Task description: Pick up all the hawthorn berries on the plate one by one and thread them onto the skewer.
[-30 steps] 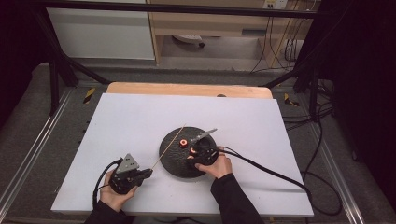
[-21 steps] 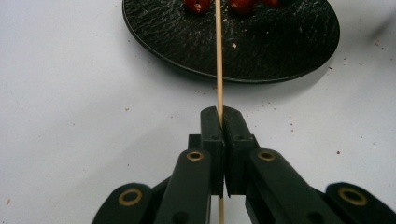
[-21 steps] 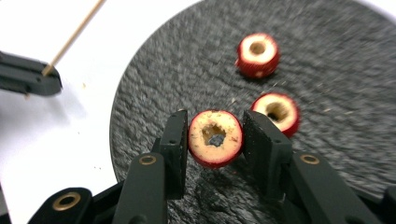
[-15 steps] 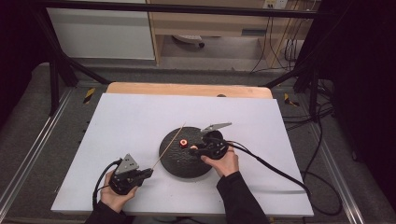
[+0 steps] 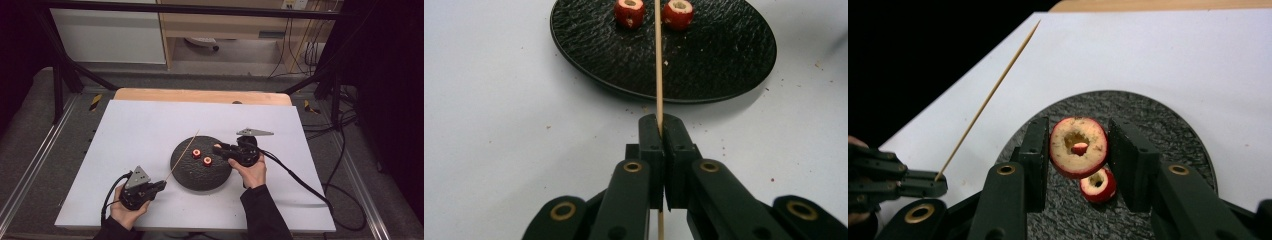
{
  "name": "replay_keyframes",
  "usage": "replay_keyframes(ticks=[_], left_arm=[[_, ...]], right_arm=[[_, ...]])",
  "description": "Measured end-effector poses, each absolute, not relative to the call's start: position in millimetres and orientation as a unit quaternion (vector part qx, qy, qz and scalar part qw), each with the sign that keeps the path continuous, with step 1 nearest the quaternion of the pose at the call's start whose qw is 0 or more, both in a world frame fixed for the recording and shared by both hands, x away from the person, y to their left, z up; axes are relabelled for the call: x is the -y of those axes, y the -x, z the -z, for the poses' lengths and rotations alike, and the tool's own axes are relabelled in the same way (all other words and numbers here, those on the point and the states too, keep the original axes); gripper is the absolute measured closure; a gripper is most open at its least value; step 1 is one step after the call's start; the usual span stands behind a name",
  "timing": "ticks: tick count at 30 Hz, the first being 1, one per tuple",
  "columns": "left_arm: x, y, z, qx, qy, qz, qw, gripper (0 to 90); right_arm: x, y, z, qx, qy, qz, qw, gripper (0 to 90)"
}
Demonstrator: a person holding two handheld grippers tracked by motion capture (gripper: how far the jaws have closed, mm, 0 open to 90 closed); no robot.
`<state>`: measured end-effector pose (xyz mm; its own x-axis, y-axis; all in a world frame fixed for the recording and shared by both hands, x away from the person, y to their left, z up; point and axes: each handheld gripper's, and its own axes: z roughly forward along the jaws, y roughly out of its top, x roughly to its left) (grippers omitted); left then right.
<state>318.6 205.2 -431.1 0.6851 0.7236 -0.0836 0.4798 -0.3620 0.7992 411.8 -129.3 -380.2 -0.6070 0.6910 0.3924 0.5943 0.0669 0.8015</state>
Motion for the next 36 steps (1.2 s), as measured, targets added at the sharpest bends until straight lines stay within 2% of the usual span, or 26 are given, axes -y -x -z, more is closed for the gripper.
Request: replay_keyframes(ticks=[36], left_arm=[[-150, -312, 423, -0.395, -0.773, -0.14, 0.476, 88.0]], right_arm=[[150, -428, 367, -0.516, -0.472, -0.712, 0.062, 62.7]])
